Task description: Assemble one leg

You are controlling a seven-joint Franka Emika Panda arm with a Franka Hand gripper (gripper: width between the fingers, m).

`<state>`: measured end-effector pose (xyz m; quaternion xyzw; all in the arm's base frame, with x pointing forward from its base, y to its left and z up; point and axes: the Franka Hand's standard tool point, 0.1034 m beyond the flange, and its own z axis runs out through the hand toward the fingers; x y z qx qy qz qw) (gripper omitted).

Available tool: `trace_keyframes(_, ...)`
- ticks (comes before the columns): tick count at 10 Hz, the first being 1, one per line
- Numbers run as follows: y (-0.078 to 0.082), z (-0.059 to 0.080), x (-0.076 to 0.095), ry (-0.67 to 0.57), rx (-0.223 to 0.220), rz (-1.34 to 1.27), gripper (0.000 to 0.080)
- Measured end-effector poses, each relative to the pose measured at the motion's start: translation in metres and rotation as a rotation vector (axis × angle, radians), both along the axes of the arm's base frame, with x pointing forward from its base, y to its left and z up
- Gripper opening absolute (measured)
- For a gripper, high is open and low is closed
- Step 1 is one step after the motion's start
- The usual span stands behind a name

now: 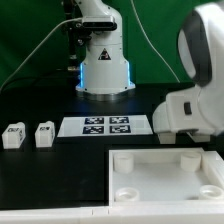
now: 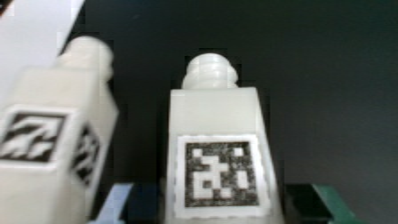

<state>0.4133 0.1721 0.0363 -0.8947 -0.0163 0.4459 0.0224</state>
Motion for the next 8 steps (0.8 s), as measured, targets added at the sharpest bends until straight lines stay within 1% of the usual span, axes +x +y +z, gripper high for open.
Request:
trace_keyframes(1, -0.002, 0.018, 0.012, -0.04, 0.013, 0.004, 0.0291)
trace_keyframes(2, -0.003, 0.036, 0.025, -0.125, 0.023, -0.001, 0.0291)
trace_keyframes(3, -0.006, 0.054, 0.038, -0.253, 0.035, -0.008, 0.0291)
trace_keyframes(4, -0.012, 0.072, 0.046, -0.377, 0.048, -0.01, 0.0291)
trace_keyframes(5, -0.019, 0.086, 0.051, -0.442, 0.057, -0.009, 0.0291)
trace_keyframes(6, -0.027, 0.098, 0.065, -0.564, 0.062, -0.024, 0.0291)
trace_keyframes(7, -0.036, 0.11, 0.072, -0.707, 0.063, -0.038, 0.0291)
trace_keyframes(8, -0.043, 0.118, 0.067, -0.767, 0.056, -0.048, 0.0291)
